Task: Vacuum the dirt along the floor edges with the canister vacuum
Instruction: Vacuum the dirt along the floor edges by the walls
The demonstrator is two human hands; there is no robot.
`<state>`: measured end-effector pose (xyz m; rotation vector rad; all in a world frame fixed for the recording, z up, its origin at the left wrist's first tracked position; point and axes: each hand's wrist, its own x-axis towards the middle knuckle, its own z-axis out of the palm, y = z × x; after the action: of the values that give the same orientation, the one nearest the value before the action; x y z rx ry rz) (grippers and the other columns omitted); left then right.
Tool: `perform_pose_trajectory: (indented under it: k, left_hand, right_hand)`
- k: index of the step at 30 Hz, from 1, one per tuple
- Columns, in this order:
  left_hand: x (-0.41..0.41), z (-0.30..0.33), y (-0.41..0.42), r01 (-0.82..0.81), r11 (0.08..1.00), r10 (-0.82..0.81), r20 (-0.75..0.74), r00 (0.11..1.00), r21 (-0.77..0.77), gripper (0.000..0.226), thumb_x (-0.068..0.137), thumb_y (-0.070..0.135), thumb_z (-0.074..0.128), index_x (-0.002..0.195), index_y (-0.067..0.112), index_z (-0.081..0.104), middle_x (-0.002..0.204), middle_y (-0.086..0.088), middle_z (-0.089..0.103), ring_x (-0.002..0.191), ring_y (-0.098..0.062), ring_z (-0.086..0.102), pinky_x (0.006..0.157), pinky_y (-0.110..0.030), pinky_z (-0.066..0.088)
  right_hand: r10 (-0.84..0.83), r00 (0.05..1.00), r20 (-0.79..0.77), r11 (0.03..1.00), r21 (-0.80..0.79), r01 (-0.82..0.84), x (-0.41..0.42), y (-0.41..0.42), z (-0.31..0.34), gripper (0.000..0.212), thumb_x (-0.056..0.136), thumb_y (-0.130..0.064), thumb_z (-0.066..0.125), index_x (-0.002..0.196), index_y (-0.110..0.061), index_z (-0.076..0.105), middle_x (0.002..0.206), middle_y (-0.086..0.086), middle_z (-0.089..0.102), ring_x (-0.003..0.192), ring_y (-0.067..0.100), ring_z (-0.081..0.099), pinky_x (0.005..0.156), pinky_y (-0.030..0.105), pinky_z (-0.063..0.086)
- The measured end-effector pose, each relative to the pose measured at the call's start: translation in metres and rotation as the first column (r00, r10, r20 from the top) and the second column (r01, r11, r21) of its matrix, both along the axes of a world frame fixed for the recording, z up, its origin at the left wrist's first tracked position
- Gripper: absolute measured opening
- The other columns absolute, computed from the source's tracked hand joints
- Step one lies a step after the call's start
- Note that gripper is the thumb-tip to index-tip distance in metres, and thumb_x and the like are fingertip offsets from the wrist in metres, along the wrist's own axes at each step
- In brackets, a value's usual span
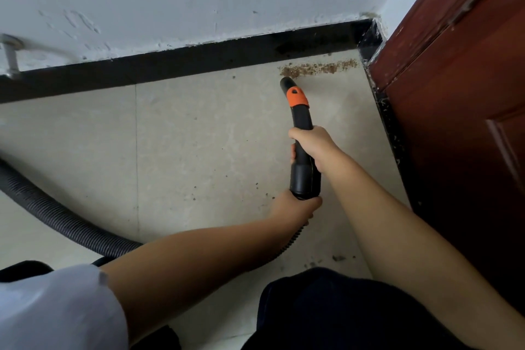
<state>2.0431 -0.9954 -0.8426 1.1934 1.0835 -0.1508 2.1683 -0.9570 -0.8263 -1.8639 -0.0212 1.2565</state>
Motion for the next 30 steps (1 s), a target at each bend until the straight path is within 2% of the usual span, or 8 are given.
perform_pose_trajectory:
  k: [5,8,11,14,21,24,28,30]
  left_hand:
    - [0.023,0.001,0.000,0.068,0.998,-0.068,0.013,0.998,0.004,0.015,0.080,0.019,0.066,0.082,0.025,0.052,0.072,-0.003,0.059,0.067,-0.018,0.058,0.069,-0.032,0.053]
    - [0.040,0.001,-0.004,0.123,0.992,-0.123,0.005,0.992,0.001,0.013,0.080,0.018,0.066,0.085,0.020,0.055,0.070,-0.003,0.058,0.061,-0.017,0.056,0.065,-0.028,0.051]
    - [0.060,0.005,-0.004,0.184,0.983,-0.184,-0.008,0.983,0.010,0.020,0.080,0.018,0.067,0.095,0.014,0.053,0.069,-0.002,0.057,0.057,-0.014,0.054,0.060,-0.024,0.049]
    - [0.077,0.009,-0.002,0.234,0.972,-0.234,-0.012,0.972,0.005,0.021,0.082,0.020,0.066,0.096,0.013,0.052,0.069,-0.002,0.055,0.057,-0.013,0.052,0.057,-0.023,0.046]
    - [0.099,0.007,0.004,0.242,0.969,-0.242,-0.021,0.970,0.040,0.020,0.082,0.021,0.066,0.095,0.015,0.052,0.068,0.000,0.053,0.056,-0.013,0.050,0.052,-0.022,0.043]
    - [0.093,0.004,0.002,0.227,0.973,-0.227,-0.011,0.974,0.031,0.020,0.083,0.020,0.065,0.096,0.015,0.052,0.070,0.000,0.052,0.058,-0.012,0.050,0.054,-0.021,0.043]
    - [0.081,0.001,0.000,0.150,0.989,-0.150,0.004,0.989,0.011,0.018,0.084,0.016,0.063,0.095,0.016,0.050,0.069,0.001,0.050,0.057,-0.010,0.049,0.051,-0.018,0.041]
    - [0.074,-0.002,-0.001,0.120,0.993,-0.120,0.003,0.993,0.003,0.019,0.084,0.014,0.064,0.097,0.015,0.049,0.069,0.000,0.050,0.058,-0.011,0.049,0.054,-0.020,0.043]
  right_hand:
    - [-0.146,0.989,0.015,0.989,0.003,0.146,0.026,-0.015,0.001,0.009,0.084,-0.006,0.052,0.080,-0.009,0.045,0.050,0.006,0.050,0.036,0.019,0.045,0.048,0.026,0.045]
    - [-0.227,0.974,-0.009,0.974,-0.010,0.227,0.045,-0.028,0.001,0.010,0.086,-0.007,0.054,0.082,-0.009,0.046,0.055,0.007,0.050,0.040,0.018,0.046,0.048,0.027,0.046]
    - [-0.311,0.950,-0.025,0.950,-0.010,0.311,0.065,-0.037,0.000,0.012,0.087,-0.008,0.056,0.079,-0.009,0.047,0.056,0.006,0.050,0.034,0.015,0.047,0.044,0.023,0.046]
    - [-0.349,0.937,-0.005,0.937,-0.008,0.349,0.085,-0.040,-0.001,0.013,0.087,-0.009,0.056,0.079,-0.009,0.046,0.052,0.005,0.050,0.028,0.013,0.046,0.040,0.020,0.046]
    - [-0.387,0.922,0.005,0.922,-0.002,0.387,0.109,-0.037,-0.008,0.015,0.087,-0.009,0.054,0.077,-0.009,0.043,0.050,0.005,0.048,0.030,0.015,0.044,0.046,0.024,0.046]
    - [-0.362,0.932,0.011,0.932,-0.009,0.363,0.104,-0.035,-0.013,0.016,0.086,-0.009,0.054,0.075,-0.009,0.044,0.050,0.005,0.048,0.031,0.015,0.045,0.046,0.024,0.045]
    - [-0.295,0.956,-0.011,0.956,-0.015,0.294,0.089,-0.027,-0.014,0.011,0.085,-0.009,0.056,0.079,-0.011,0.047,0.040,0.001,0.051,0.032,0.014,0.047,0.045,0.023,0.047]
    - [-0.266,0.964,-0.016,0.964,-0.007,0.266,0.080,-0.024,-0.013,0.010,0.085,-0.008,0.056,0.082,-0.010,0.047,0.043,0.002,0.051,0.032,0.014,0.047,0.045,0.023,0.047]
